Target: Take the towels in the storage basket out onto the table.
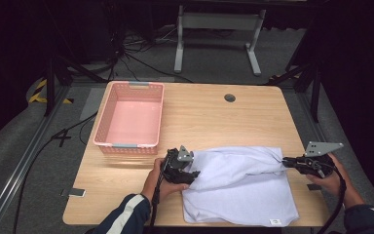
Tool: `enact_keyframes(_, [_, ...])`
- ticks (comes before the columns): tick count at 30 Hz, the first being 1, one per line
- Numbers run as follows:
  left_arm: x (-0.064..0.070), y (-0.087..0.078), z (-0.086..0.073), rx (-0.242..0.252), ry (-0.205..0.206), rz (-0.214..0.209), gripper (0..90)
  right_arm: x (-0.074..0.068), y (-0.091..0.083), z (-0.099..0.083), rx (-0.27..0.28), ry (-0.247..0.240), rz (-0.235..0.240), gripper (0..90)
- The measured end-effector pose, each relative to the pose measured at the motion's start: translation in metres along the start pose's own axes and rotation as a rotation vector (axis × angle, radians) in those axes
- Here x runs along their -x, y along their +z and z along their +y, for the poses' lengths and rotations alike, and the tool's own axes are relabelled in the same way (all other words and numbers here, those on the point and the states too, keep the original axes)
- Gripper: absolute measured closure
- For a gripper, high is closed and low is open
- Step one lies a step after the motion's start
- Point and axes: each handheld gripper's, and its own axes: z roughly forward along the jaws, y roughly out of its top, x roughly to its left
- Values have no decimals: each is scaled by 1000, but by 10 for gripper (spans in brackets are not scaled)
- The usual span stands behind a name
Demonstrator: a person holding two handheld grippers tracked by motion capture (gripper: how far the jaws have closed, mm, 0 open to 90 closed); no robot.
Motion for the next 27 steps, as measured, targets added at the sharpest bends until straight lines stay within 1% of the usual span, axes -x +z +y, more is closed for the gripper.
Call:
enact_keyframes(2, [0, 2, -2, -20, 7, -26, 438, 0, 1, -1, 5, 3, 8, 831])
enact_keyframes(3, [1, 4, -2, -22, 22, -28, 462, 0, 1, -2, 5, 3, 7, 831])
enact_keyframes(4, [1, 4, -2, -33, 32, -34, 523, -1, 2, -2, 5, 4, 5, 832])
enact_keyframes(5, [2, 5, -2, -32, 44, -42, 599, -1, 2, -2, 5, 4, 5, 832])
enact_keyframes(6, [2, 4, -2, -28, 71, -42, 749, -2, 3, -1, 6, -11, -5, 834])
enact_keyframes(7, [4, 2, -2, -21, 78, -28, 749, -2, 3, -1, 6, -11, -5, 834])
enact_keyframes(8, [5, -7, -1, 38, 95, -21, 851, -3, 2, 0, 10, -9, -12, 837])
enact_keyframes(9, [5, -7, -1, 38, 95, -21, 865, -3, 2, 0, 10, -9, -12, 837])
enact_keyframes(11, [6, -19, 5, 102, 112, 15, 870, -2, 0, 2, 35, 0, -23, 840])
enact_keyframes(12, [5, -26, 10, 149, 108, 25, 871, -1, -1, 3, 46, 4, -33, 840])
enact_keyframes(13, [4, -30, 14, 179, 103, 37, 874, 2, -2, 6, 62, 10, -44, 841])
enact_keyframes(14, [3, -34, 20, 202, 108, 52, 875, 4, -3, 8, 69, 14, -56, 841])
enact_keyframes(15, [1, -35, 27, 238, 106, 60, 876, 8, -4, 11, 80, 20, -76, 841])
enact_keyframes(17, [-3, -35, 42, 284, 109, 103, 876, 17, -7, 20, 104, 33, -102, 841])
enact_keyframes(18, [-6, -32, 51, 313, 97, 123, 876, 23, -7, 25, 112, 43, -118, 842])
enact_keyframes(19, [-13, -28, 61, 345, 69, 138, 876, 29, -6, 30, 116, 50, -131, 841])
enact_keyframes(20, [-18, -25, 68, 364, 52, 147, 876, 38, -4, 36, 116, 60, -148, 841])
enact_keyframes(21, [-24, -20, 76, 375, 38, 172, 876, 43, -2, 39, 116, 69, -167, 841])
enact_keyframes(22, [-32, -14, 84, 398, 5, 219, 876, 50, 0, 43, 118, 81, -185, 841])
enact_keyframes(23, [-41, -10, 90, 409, -37, 234, 877, 60, 3, 46, 125, 104, -198, 840])
enact_keyframes(24, [-51, -3, 96, 404, -83, 263, 877, 68, 6, 48, 130, 137, -209, 840])
enact_keyframes(25, [-57, 0, 100, 397, -99, 281, 877, 78, 11, 48, 138, 180, -213, 841])
enact_keyframes(26, [-65, 6, 104, 391, -122, 290, 877, 83, 15, 48, 131, 195, -216, 840])
enact_keyframes(27, [-76, 13, 107, 384, -154, 289, 877, 90, 19, 48, 117, 212, -236, 841])
